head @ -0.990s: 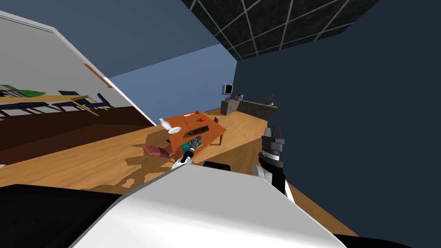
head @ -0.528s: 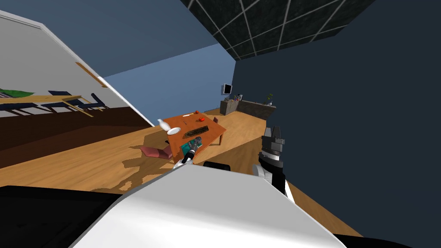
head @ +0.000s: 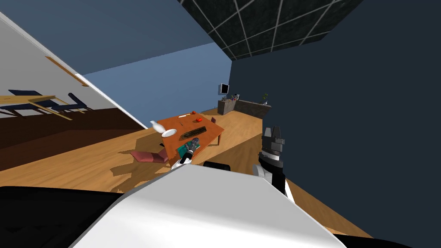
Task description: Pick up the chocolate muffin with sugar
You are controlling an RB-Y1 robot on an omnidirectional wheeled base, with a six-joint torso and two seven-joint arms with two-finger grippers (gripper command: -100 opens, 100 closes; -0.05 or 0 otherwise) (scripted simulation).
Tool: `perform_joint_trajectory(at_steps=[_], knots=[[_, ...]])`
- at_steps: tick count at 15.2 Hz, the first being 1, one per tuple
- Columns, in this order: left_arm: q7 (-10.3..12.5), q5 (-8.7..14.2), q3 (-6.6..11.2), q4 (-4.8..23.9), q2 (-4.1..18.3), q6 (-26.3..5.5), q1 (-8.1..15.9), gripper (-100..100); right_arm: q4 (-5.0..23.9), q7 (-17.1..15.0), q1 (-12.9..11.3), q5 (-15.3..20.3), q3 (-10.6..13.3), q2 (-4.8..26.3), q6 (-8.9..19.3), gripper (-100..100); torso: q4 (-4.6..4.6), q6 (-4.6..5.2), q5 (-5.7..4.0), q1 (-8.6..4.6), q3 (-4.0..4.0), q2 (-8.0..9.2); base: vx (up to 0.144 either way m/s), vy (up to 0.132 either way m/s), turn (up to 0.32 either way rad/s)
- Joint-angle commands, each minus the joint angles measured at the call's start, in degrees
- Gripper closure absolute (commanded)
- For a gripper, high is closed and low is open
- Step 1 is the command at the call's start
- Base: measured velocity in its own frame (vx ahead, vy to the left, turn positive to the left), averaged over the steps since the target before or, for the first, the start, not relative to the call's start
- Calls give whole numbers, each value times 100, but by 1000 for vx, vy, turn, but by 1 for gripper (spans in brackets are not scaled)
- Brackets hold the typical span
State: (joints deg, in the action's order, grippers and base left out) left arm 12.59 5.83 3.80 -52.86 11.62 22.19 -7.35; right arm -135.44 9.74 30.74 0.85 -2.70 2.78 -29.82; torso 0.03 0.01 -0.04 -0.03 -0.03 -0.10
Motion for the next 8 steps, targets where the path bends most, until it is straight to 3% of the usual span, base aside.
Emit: perform_joint_trajectory(at_steps=[1, 4, 7, 8], knots=[[0, 0, 0, 0, 0, 0, 0, 100, 0, 0, 0, 0, 0, 0, 0, 0, 0, 0, 0, 0, 0, 0, 0, 0, 0], [-4, -2, 0, -4, 4, 1, 4, 100, 0, 0, 0, 0, 0, 0, 0, 0, 0, -1, 5, 3, 4, 8, 0, 0, 0], [-80, -94, -175, -366, -124, -175, -120, 100, 0, 0, 1, 0, -1, 0, 0, 0, 0, -11, 5, 7, 11, 24, -34, 15, 234], [-62, -66, -118, -315, -96, -143, -103, 100, 0, 0, 0, 0, -1, 0, 0, 0, 1, -10, 5, 8, 15, 30, -30, 10, 76]])
